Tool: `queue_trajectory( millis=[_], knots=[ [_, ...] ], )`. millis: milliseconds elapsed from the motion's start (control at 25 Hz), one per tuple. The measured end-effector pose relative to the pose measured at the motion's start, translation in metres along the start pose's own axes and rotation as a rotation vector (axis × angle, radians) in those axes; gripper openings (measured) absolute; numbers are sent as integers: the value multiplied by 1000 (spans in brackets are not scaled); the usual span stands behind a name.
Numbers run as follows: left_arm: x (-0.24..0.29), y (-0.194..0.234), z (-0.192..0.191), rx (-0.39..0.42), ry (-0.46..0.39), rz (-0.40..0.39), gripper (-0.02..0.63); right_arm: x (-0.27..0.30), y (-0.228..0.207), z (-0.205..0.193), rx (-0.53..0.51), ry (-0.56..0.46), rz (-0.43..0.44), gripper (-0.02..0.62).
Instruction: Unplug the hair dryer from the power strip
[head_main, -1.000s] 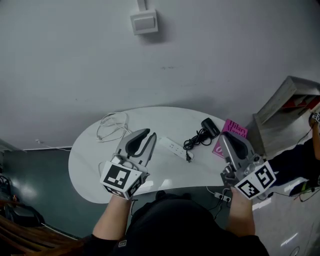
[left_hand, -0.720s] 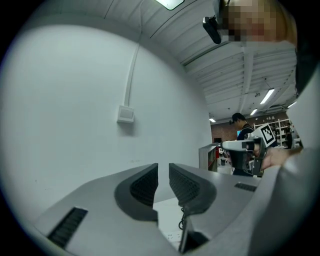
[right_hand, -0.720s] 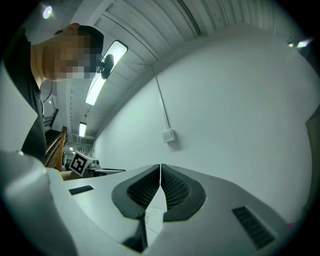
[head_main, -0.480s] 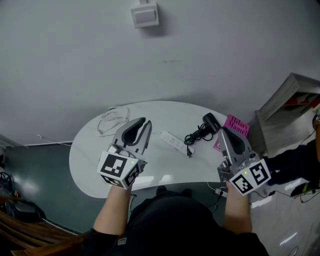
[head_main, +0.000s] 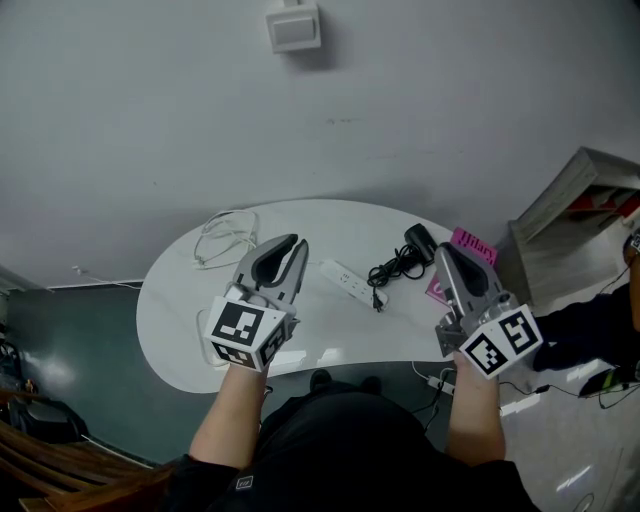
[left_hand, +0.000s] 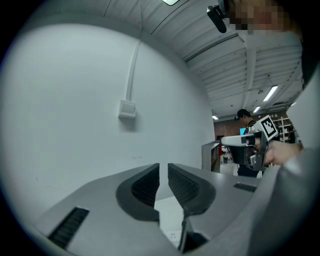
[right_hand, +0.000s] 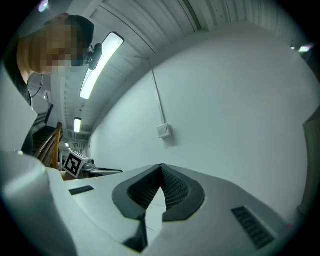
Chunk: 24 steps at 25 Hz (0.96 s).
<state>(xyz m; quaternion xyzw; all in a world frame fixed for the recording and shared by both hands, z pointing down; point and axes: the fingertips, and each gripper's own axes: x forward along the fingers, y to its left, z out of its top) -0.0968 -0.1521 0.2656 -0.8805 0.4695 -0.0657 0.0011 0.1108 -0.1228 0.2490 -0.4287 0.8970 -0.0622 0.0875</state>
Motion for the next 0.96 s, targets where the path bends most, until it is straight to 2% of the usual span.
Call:
queue_trajectory(
  millis=[520, 960],
  knots=[
    [-2, -4, -7, 4, 14, -2, 58, -2, 6, -12, 8, 32, 5, 34],
    [-3, -14, -9, 45, 27, -6, 58, 1, 14, -23, 17, 63, 27, 34]
  ],
)
